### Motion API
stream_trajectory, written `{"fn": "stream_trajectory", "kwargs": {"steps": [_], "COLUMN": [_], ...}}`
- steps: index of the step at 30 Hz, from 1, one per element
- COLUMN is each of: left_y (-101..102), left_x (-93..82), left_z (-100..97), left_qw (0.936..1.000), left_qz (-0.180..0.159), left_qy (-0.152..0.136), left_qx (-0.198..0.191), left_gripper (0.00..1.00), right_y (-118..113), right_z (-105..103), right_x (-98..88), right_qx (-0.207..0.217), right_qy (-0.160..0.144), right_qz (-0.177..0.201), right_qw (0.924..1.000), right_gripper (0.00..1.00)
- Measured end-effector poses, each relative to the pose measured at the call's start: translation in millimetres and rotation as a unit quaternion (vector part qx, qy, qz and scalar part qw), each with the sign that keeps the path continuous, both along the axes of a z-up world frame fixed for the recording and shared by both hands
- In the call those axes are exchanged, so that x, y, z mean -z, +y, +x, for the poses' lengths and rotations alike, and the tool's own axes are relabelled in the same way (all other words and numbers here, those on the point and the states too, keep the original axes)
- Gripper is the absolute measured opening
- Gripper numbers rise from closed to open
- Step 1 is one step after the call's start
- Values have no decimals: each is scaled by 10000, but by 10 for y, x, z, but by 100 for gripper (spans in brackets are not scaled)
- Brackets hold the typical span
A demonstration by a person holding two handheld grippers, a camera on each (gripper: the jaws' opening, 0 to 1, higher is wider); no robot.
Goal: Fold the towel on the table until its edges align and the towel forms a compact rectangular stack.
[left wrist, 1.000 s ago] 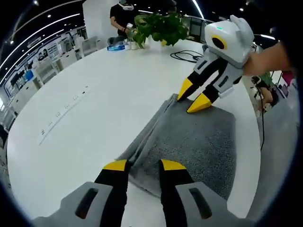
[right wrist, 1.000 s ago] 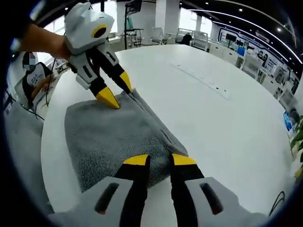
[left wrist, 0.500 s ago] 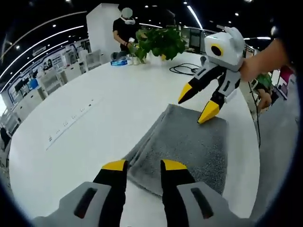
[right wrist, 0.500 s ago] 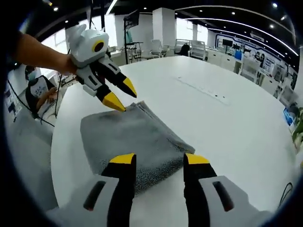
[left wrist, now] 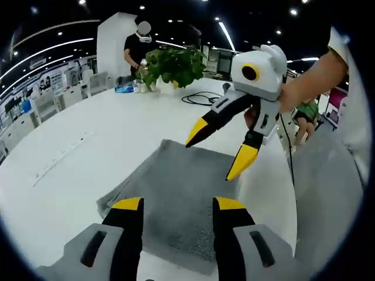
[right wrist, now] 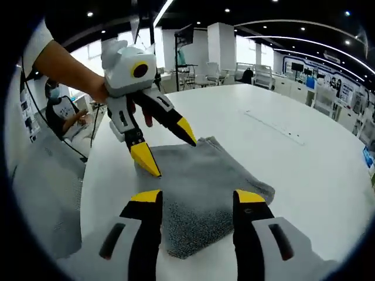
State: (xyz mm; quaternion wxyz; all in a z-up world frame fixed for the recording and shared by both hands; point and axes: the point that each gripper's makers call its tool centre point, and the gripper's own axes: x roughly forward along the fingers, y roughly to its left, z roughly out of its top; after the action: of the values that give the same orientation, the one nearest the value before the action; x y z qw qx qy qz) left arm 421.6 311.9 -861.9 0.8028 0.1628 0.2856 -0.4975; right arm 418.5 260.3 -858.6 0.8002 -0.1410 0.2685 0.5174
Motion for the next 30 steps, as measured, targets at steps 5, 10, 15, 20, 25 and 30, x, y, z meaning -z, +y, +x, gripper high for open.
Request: {"fn": "stream_trajectory", "kwargs": {"steps": [5, 10, 15, 20, 25, 30], "left_y": [74, 149, 298, 342, 368, 411], "left_x": [6, 14, 178, 205, 134, 75], "left_z": [22, 20, 9, 37, 48, 62], "left_qw": [9996, 9989, 9985, 9976, 9971, 9963], "left_qz": [-108, -175, 166, 177, 98, 49], "left_qy": [63, 103, 101, 82, 15, -92], "left_qx": [-257, -425, -519, -659, -761, -858], "left_gripper": [49, 50, 50, 53, 51, 48], "right_y": [-65, -118, -170, -155, -154, -196], "right_z": [24, 56, 15, 35, 20, 34], "right_x": [5, 56, 228, 273, 185, 95], "right_qx": [290, 567, 482, 426, 466, 725], "right_qy": [218, 389, 300, 193, 177, 79], "right_qz": [211, 315, 20, -11, -9, 120], "right_qw": [9991, 9971, 9984, 9989, 9988, 9973], "right_gripper": [41, 33, 36, 36, 36, 36]}}
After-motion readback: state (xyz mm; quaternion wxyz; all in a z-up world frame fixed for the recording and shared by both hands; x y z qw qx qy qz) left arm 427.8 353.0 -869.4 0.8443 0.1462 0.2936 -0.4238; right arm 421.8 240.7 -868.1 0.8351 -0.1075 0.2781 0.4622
